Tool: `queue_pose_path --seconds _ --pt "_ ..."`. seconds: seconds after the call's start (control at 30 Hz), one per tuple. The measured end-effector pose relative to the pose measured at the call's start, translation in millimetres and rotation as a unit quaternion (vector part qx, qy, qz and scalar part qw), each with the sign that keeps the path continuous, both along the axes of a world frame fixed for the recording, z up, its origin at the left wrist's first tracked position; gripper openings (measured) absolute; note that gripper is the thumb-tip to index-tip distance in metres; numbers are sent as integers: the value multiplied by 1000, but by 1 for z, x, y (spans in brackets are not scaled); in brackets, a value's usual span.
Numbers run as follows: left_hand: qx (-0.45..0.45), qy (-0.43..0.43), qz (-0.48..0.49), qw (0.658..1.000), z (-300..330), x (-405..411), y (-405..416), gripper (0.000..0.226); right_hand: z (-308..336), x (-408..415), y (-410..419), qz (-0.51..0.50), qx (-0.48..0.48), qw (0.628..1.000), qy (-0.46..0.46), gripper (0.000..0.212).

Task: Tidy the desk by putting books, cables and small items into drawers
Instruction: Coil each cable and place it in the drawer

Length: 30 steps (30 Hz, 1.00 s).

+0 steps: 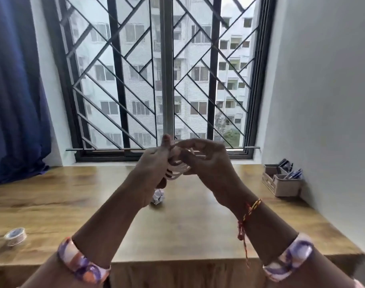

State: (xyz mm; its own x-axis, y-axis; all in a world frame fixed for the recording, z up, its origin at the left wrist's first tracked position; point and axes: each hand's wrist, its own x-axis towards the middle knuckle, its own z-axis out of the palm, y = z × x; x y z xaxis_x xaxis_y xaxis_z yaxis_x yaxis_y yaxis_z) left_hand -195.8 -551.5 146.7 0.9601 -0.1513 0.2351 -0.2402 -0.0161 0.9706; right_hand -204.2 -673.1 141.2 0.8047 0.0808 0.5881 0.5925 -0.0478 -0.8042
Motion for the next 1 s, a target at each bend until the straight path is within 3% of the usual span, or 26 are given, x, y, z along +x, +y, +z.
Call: queue_pose_path --seconds 0.13,0.27,0.43,0.63,0.77,0.93,1.0 --pt "114 -121 15 986 -5 32 1 47 -5 41 10 -47 53 997 13 18" --pt "248 -198 81 945 -16 86 17 63 -1 93 14 -68 99 992 28 23" --pt "312 -177 156 920 -14 129 32 26 -1 156 32 -76 37 996 17 26" --pt "376 -275 333 820 6 179 51 23 19 218 60 -77 24 995 54 38" --pt "370 -328 378 783 6 196 64 13 30 242 75 -12 27 991 129 41" --pt "381 -331 360 785 -4 198 66 46 23 260 79 148 78 936 311 29" --pt "385 -356 322 788 -6 202 65 37 20 265 76 193 98 915 341 29"
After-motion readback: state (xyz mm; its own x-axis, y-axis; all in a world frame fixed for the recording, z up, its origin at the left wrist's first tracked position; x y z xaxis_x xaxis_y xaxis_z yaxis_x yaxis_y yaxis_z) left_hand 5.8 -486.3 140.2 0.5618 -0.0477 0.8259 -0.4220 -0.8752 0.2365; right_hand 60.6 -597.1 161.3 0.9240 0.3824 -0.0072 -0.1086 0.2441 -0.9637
